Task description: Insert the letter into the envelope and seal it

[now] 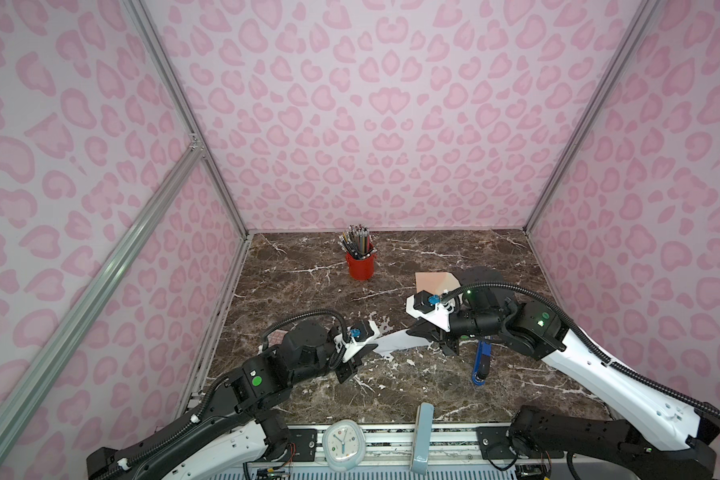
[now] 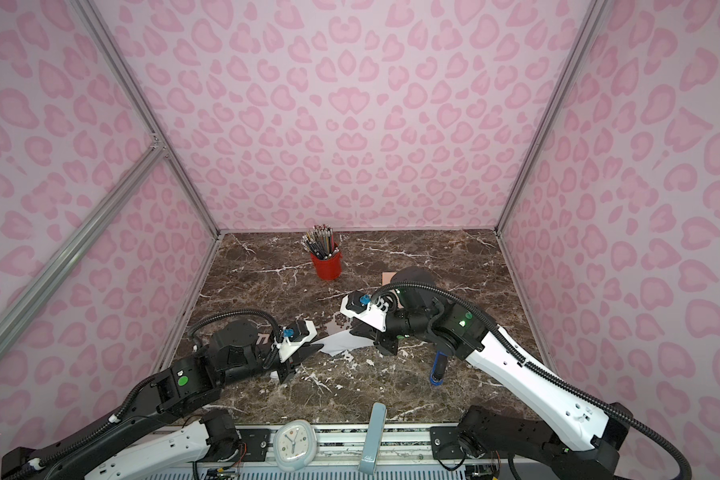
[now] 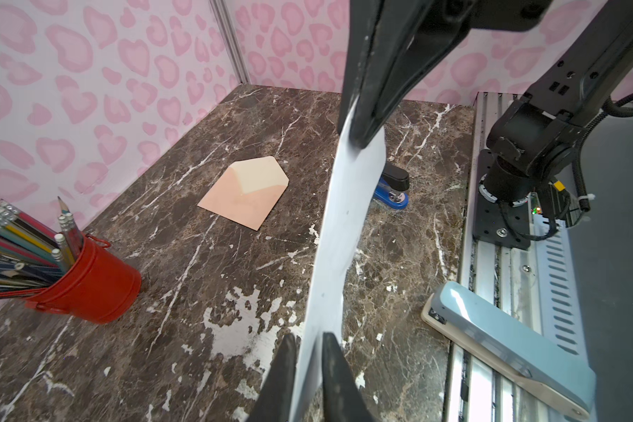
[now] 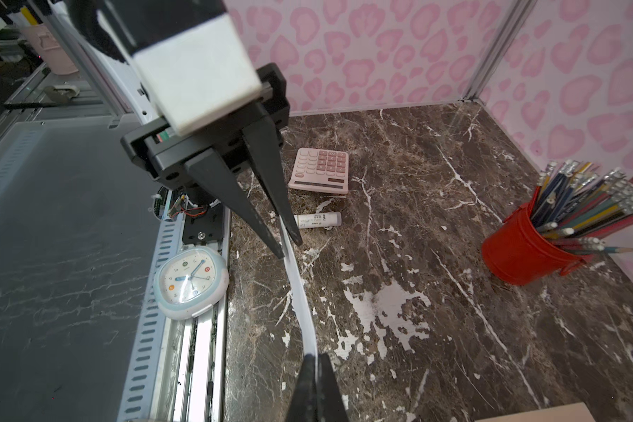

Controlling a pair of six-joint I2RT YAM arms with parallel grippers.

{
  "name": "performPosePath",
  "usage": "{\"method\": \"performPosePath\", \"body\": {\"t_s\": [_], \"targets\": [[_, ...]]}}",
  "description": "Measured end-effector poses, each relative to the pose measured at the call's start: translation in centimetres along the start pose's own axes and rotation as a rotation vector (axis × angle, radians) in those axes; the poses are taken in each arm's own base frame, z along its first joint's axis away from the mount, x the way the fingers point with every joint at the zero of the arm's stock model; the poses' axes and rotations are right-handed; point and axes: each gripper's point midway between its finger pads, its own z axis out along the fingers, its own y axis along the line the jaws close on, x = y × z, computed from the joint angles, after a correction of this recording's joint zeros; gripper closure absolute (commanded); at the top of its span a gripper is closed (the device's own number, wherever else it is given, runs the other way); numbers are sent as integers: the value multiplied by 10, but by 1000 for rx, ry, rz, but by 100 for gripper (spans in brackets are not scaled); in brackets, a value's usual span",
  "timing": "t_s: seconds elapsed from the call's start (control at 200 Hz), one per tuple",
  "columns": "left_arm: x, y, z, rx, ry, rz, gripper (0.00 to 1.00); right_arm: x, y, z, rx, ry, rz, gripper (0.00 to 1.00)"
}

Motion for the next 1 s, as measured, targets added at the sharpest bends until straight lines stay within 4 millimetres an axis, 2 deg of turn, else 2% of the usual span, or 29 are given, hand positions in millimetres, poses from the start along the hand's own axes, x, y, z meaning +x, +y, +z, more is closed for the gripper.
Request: {"method": "performPosePath", "body": {"t_s": [0.03,0.105,0.19,0.32,0.355,0.385,0.5,0.65,0.8,1.0], "targets": [[-1,2,-1,-12,-3,-3,65,0,-1,1,5,-9,17,100],[-2,5,-4,-34,-10,-5,48,2,-6,3,15,-30,84,100],[-3,13,-6,-77,-15,-16,39,3,-16,5,40,-55,166,100],[-5,36,-17,-217,-26,-47,30,5,-37,9,101,-96,326,100],[-7,44,-24,-266,-41,-59,21,6,-43,12,117,-107,377,100],[-10,51,-30,-310,-56,-64,18,7,-50,14,136,-116,427,100],[-16,74,-58,-466,-123,-113,18,15,-75,27,207,-132,625,100],[-11,90,-83,-590,-178,-166,19,35,-99,60,259,-124,893,100],[-7,95,-94,-636,-212,-215,20,66,-106,90,328,-161,1112,100],[-5,95,-97,-635,-235,-261,21,75,-131,118,421,-304,1282,100]]}}
